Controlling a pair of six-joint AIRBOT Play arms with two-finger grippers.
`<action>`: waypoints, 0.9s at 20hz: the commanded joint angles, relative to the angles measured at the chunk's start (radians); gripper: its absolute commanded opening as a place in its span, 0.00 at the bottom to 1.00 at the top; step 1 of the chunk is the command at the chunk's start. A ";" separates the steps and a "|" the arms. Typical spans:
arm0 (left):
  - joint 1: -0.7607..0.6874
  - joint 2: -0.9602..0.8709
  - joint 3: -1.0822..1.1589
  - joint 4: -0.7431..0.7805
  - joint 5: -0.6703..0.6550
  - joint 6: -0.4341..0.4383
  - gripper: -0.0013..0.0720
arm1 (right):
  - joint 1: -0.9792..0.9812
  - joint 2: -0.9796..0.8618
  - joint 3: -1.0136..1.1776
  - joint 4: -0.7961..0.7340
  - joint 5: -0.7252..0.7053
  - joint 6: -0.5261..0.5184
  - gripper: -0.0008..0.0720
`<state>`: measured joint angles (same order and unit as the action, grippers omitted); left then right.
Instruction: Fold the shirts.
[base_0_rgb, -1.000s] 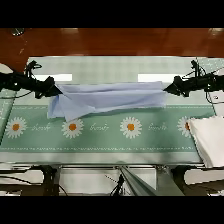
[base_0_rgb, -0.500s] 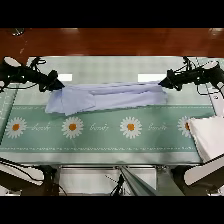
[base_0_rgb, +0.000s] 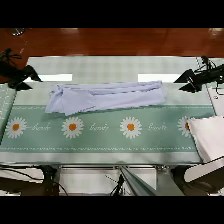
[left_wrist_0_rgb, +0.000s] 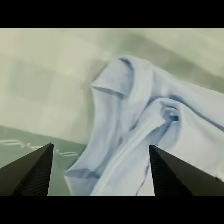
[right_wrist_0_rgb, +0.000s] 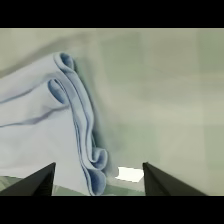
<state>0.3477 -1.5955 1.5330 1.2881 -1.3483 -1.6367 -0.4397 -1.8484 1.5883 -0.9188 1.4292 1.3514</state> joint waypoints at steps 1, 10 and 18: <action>-0.001 0.234 -0.264 0.030 0.263 -0.062 0.98 | -0.027 0.004 -0.062 -0.027 0.007 -0.009 0.88; -0.459 0.556 -0.732 -0.227 0.557 0.032 0.98 | 0.185 -0.060 -0.105 0.075 -0.080 -0.052 0.87; -0.532 0.409 -0.643 -0.403 0.539 0.182 0.05 | 0.229 -0.011 -0.105 0.043 -0.061 -0.044 0.04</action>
<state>-0.1581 -1.1427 0.8536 0.9924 -0.8036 -1.5566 -0.2066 -1.8896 1.4834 -0.8623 1.3537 1.3018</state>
